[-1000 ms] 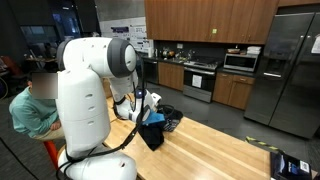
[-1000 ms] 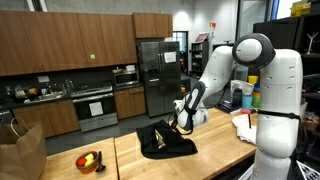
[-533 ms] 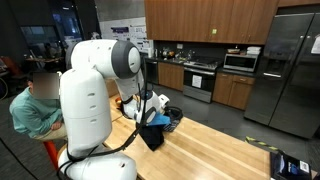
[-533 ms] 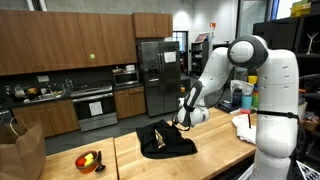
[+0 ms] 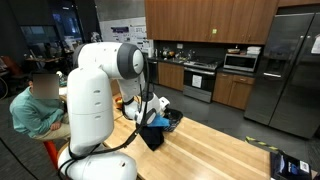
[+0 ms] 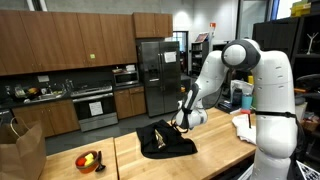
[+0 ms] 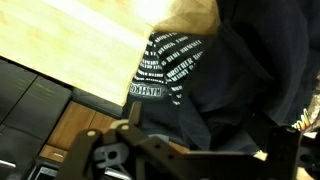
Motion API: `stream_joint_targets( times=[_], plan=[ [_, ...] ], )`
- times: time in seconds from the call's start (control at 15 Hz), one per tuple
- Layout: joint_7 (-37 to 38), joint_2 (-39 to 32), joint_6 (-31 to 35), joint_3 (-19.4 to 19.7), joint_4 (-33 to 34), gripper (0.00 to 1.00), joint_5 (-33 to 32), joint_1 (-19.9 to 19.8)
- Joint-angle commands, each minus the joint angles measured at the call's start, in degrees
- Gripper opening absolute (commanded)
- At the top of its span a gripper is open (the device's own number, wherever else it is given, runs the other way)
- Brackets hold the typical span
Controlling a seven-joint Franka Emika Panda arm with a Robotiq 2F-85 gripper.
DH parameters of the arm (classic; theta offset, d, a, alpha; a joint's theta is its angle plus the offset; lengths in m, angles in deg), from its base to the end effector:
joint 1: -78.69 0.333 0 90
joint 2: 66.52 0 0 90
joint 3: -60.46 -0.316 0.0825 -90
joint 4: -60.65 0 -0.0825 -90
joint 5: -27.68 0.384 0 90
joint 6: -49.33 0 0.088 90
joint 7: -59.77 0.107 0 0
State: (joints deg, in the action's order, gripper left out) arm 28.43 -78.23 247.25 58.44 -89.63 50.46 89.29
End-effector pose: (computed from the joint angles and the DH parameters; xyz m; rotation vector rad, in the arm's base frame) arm 0.4660 0.0583 0.2479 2.8673 0.5024 0.9106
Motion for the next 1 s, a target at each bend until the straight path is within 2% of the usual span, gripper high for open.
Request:
stream_joint_targets(
  times=[0.0, 0.33, 0.4, 0.67, 0.87, 0.93],
  plan=[
    [2.9, -2.4, 0.0, -1.7, 2.2, 1.0, -1.5, -1.3],
    [4.0, -6.9, 0.0, -3.2, 5.5, 1.0, -2.2, -3.0],
    [9.4, -7.4, -0.2, 1.2, 5.5, 1.0, -8.3, -0.2],
    [13.3, -10.2, -0.1, 4.3, 7.5, 1.0, -15.7, 0.3],
    [15.6, -11.2, -0.6, 4.3, 8.1, 1.0, -19.7, -1.3],
    [16.5, -11.9, -0.7, 3.6, 8.5, 0.75, -21.1, -2.2]
  ],
)
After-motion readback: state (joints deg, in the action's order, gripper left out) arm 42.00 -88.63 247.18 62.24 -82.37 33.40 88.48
